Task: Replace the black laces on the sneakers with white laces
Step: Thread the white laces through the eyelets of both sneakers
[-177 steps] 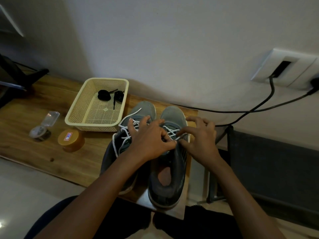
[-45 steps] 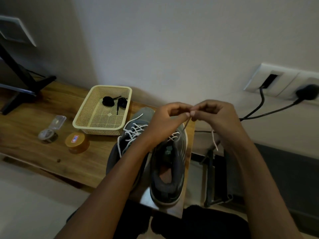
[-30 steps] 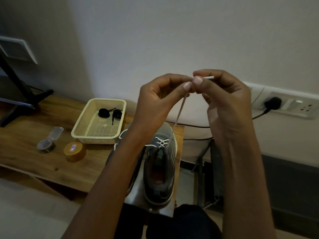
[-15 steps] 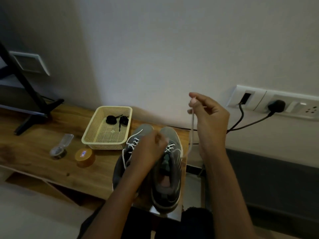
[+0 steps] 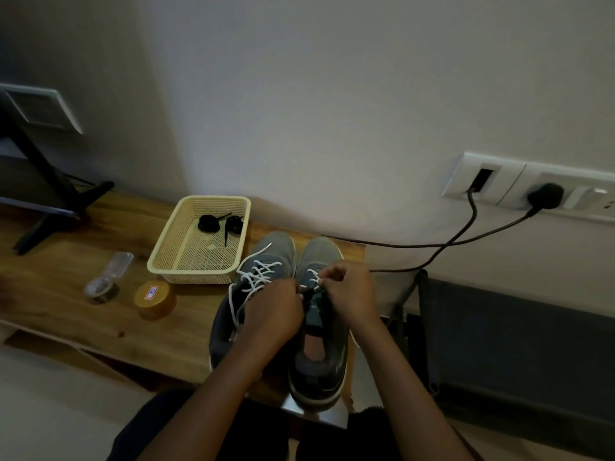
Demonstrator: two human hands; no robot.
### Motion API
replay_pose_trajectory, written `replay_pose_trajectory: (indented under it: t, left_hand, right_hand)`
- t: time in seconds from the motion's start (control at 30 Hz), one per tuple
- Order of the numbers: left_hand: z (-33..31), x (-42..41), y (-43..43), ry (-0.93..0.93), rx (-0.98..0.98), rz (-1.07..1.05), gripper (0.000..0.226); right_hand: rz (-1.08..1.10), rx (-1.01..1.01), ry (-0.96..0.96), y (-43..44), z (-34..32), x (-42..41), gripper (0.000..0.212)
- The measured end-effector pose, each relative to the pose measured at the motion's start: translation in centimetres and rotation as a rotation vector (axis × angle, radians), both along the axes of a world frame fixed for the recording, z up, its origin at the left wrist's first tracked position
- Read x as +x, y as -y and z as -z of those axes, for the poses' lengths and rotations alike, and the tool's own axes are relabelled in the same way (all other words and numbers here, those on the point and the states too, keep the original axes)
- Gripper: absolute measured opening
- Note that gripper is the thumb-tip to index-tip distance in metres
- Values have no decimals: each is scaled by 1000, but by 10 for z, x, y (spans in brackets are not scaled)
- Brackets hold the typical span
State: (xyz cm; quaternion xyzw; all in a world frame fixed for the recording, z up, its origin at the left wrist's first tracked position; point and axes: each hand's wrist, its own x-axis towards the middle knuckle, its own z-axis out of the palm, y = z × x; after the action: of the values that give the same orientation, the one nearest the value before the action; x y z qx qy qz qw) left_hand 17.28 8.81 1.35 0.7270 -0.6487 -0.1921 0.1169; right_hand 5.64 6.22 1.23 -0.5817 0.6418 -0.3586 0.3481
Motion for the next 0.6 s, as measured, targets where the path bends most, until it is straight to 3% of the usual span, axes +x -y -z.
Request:
replay_pose_trajectory:
  t: [0.1, 0.23, 0.4, 0.6]
  left_hand:
    - [3, 1, 6, 36, 97, -19, 29]
    - [1, 4, 14, 24, 210, 19, 31]
    - [-1, 10, 21, -144, 301, 28, 23]
    - [-1, 10, 21, -306, 327, -2, 28]
  right_hand:
    - [-37, 7, -120, 1, 5, -1, 9]
    - [-117, -24, -118, 2, 4, -5, 9]
    - [-154, -64, -253, 4, 13, 1, 10]
    - [-161, -95, -589, -2, 14, 7, 17]
